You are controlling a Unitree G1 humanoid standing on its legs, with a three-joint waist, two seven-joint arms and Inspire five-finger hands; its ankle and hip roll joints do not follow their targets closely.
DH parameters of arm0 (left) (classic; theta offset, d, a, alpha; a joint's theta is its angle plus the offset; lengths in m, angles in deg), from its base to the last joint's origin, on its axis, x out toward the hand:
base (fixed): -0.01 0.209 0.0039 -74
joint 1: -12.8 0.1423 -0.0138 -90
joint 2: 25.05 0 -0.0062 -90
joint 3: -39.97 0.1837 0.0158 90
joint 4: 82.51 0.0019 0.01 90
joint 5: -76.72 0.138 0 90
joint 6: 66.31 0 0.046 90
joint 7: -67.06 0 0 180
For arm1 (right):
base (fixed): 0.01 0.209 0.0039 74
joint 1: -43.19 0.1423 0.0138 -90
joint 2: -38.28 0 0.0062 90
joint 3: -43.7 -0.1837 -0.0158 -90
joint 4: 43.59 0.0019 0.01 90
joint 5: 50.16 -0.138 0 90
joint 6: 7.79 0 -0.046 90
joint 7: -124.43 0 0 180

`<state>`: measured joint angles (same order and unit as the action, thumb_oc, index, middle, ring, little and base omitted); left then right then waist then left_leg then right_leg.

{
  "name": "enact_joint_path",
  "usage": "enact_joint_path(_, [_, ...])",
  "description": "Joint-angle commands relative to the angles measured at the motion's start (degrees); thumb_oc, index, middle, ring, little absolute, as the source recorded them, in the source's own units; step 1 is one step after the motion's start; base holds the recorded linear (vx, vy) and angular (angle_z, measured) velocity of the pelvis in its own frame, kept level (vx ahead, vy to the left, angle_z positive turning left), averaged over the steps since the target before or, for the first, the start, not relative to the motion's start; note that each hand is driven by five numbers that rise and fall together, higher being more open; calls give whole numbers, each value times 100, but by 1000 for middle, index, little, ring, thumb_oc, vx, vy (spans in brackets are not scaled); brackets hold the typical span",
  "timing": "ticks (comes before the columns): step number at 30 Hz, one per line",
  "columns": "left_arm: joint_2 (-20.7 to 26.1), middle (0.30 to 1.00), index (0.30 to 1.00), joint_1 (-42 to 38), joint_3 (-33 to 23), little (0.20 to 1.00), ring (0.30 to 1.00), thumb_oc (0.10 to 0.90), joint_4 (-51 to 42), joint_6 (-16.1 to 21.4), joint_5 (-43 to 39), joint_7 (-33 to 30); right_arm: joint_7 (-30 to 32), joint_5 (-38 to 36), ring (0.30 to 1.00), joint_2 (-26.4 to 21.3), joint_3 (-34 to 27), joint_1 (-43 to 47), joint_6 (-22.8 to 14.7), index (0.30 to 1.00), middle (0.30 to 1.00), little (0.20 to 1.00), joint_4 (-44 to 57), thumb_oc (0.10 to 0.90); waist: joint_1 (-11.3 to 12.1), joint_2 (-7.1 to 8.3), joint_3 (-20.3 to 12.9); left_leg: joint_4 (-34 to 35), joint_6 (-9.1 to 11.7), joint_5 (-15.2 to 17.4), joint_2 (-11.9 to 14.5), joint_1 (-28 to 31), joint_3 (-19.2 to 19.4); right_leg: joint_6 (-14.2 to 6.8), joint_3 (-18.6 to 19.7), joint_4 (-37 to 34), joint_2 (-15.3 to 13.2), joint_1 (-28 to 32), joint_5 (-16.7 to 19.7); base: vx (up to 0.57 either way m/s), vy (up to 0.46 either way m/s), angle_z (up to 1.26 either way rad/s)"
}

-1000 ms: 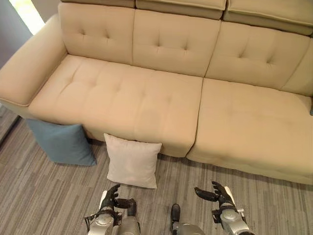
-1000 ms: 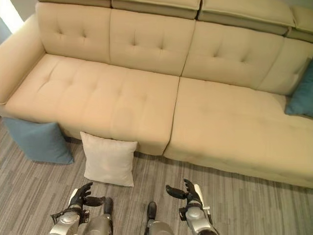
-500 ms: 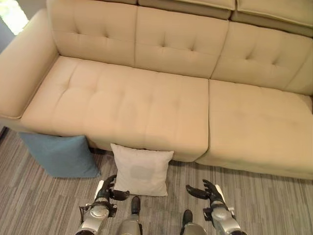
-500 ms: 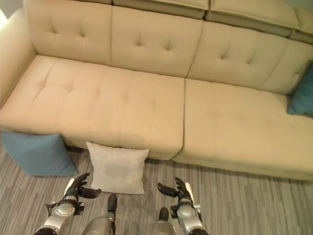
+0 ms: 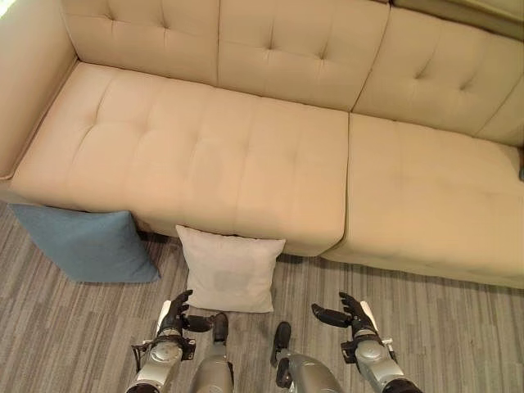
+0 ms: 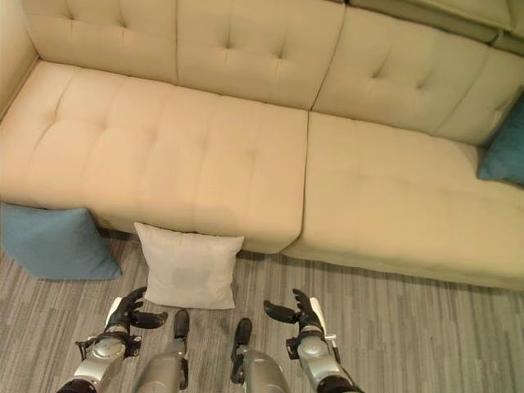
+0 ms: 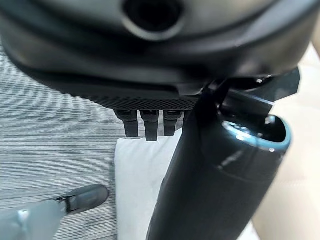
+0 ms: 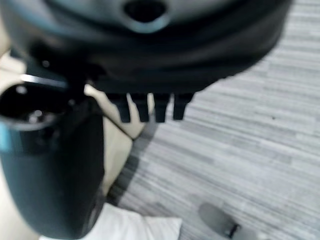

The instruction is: Pick up all the scattered cushions and arrange them neatly on the sofa.

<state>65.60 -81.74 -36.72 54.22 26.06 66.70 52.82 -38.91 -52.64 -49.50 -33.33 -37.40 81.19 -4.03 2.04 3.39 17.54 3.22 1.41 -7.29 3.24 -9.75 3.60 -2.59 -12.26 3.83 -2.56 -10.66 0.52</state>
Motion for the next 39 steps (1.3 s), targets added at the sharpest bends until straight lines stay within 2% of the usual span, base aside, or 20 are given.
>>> enact_joint_path(1, [26, 900, 900, -150, 15, 900, 900, 800, -340, 347, 67, -66, 164, 96, 900, -283, -11, -32, -268, 900, 900, 900, 514, 800, -69, 80, -164, -592, -42, 825, -556, -346, 77, -126, 148, -141, 21, 211, -485, -45, -40, 43])
enact_joint_path(3, [-75, 900, 900, -217, 74, 900, 900, 800, -460, 359, -10, -33, 191, 83, 900, -381, -25, 63, -277, 900, 900, 900, 422, 800, -96, -3, -17, -1350, 93, 967, -524, -714, 99, -10, 16, -48, -81, 171, -561, -75, -13, 65])
enact_joint_path(4, [-75, 900, 900, -217, 74, 900, 900, 800, -460, 359, -10, -33, 191, 83, 900, -381, -25, 64, -278, 900, 900, 900, 421, 800, -97, -4, -18, -1358, 94, 972, -522, -720, 98, -10, 15, -47, -80, 169, -561, -65, 36, 65])
enact_joint_path(5, [-105, 900, 900, -243, 95, 900, 900, 800, -435, 361, -61, -7, 186, 55, 900, -406, -12, 137, -255, 900, 900, 900, 304, 800, -116, 17, 18, -1685, 91, 1077, -365, -880, 127, 17, -29, 14, -176, 161, -593, -24, 56, 46])
enact_joint_path(7, [-116, 900, 900, -214, 96, 900, 900, 800, -433, 351, -80, -5, 176, 39, 900, -410, -10, 133, -250, 900, 900, 900, 289, 800, -131, 17, -3, -1676, 72, 1093, -254, -858, 143, 14, -44, 30, -209, 171, -606, 28, 74, 14])
enact_joint_path(8, [-129, 900, 900, -173, 86, 900, 900, 800, -393, 334, -111, -30, 168, 12, 900, -382, -7, 138, -262, 900, 900, 900, 243, 800, -136, 29, -54, -1483, 89, 1023, -35, -770, 88, -16, -46, 65, -266, 211, -614, 64, 65, -2])
enact_joint_path(9, [-129, 900, 900, -173, 86, 900, 900, 800, -393, 334, -111, -30, 168, 12, 900, -382, -7, 138, -262, 900, 900, 900, 243, 800, -136, 29, -53, -1480, 89, 1022, -36, -767, 89, -16, -46, 65, -267, 213, -614, 128, 135, -5])
enact_joint_path(10, [-116, 900, 900, -163, 98, 900, 900, 800, -384, 314, -152, -60, 170, -22, 900, -351, -17, 110, -256, 900, 900, 900, 229, 800, -126, 29, -63, -1274, 138, 908, 98, -718, -54, -38, -56, 122, -314, 225, -641, 104, 127, -5])
enact_joint_path(12, [-103, 900, 900, -151, 105, 900, 900, 800, -411, 313, -169, -74, 180, -16, 900, -349, -35, 80, -267, 900, 900, 900, 247, 800, -128, 1, -68, -1083, 152, 859, 131, -656, -143, -53, -44, 163, -326, 226, -671, 103, 147, 5])
enact_joint_path(13, [-103, 900, 900, -170, 122, 900, 900, 800, -429, 310, -171, -90, 197, 0, 900, -330, -82, 69, -262, 900, 900, 900, 226, 800, -161, -74, -82, -810, 182, 802, 144, -550, -183, -75, -65, 262, -369, 169, -699, 63, 190, 13])
enact_joint_path(15, [-75, 900, 900, -236, 146, 900, 900, 800, -463, 323, -205, -126, 244, -33, 900, -308, -106, 119, -248, 900, 900, 900, 214, 800, -182, -90, -54, -808, 179, 781, 111, -600, -186, -93, -33, 337, -428, 38, -681, 30, 204, -5])
enact_joint_path(21, [171, 900, 900, -654, -14, 900, 900, 800, -628, 488, -442, -476, 500, -243, 900, -255, -115, 488, -205, 900, 900, 900, 215, 800, -140, 36, 244, -1026, 32, 878, -135, -1183, -45, -209, 262, 565, -625, -783, -364, -41, 141, -8])
enact_joint_path(22, [201, 900, 900, -750, -33, 900, 900, 800, -624, 517, -481, -548, 564, -282, 900, -258, -126, 559, -201, 900, 900, 900, 248, 800, -136, 58, 289, -1065, 31, 878, -149, -1301, -31, -226, 280, 564, -648, -885, -330, -7, 64, -22])
enact_joint_path(23, [256, 900, 900, -929, -87, 900, 900, 800, -688, 584, -494, -751, 750, -334, 900, -268, -143, 724, -207, 900, 900, 900, 230, 800, -132, 73, 376, -1157, 64, 1028, -164, -1481, -30, -258, 334, 627, -677, -1116, -396, 23, 39, -15])
enact_joint_path(28, [302, 900, 900, -1315, -158, 900, 900, 800, -831, 705, -598, -1146, 1133, -446, 900, -283, -183, 1021, -207, 900, 900, 900, 349, 800, -136, 84, 557, -1417, 74, 1050, -172, -2045, -16, -263, 336, 715, -732, -1627, -332, -58, 13, -2])
enact_joint_path(30, [410, 900, 900, -1807, -229, 900, 900, 800, -769, 811, -780, -1418, 1440, -632, 900, -389, -238, 1526, -269, 900, 900, 900, 358, 800, -166, 75, 725, -1620, 64, 1039, -156, -2639, -34, -268, 338, 901, -769, -2228, -306, -94, 5, 0])
enact_joint_path(31, [411, 900, 900, -1822, -230, 900, 900, 800, -761, 814, -782, -1417, 1440, -634, 900, -389, -240, 1538, -270, 900, 900, 900, 353, 800, -166, 74, 718, -1633, 63, 1042, -155, -2665, -35, -268, 340, 913, -770, -2252, -308, -73, 27, 0])
enact_joint_path(32, [538, 900, 900, -2154, -250, 900, 900, 800, -716, 842, -820, -1512, 1524, -744, 900, -465, -293, 1857, -331, 900, 900, 900, 376, 800, -192, 54, 813, -1770, 61, 1041, -159, -3066, -39, -270, 369, 1025, -781, -2657, -312, -67, 29, -1])
enact_joint_path(38, [903, 900, 900, -3062, -179, 900, 900, 800, -614, 818, -768, -1722, 1668, -1096, 900, -636, -329, 2713, -545, 900, 900, 900, 370, 800, -285, -22, 1034, -2232, 13, 1073, -133, -4126, -93, -273, 430, 1517, -852, -3711, -396, -28, 37, 1])
enact_joint_path(39, [994, 900, 900, -3353, -150, 900, 900, 800, -591, 809, -787, -1773, 1688, -1263, 900, -680, -345, 2987, -629, 900, 900, 900, 388, 800, -311, -45, 1124, -2409, -18, 1101, -141, -4436, -135, -261, 465, 1738, -878, -4049, -451, 9, 48, 3])
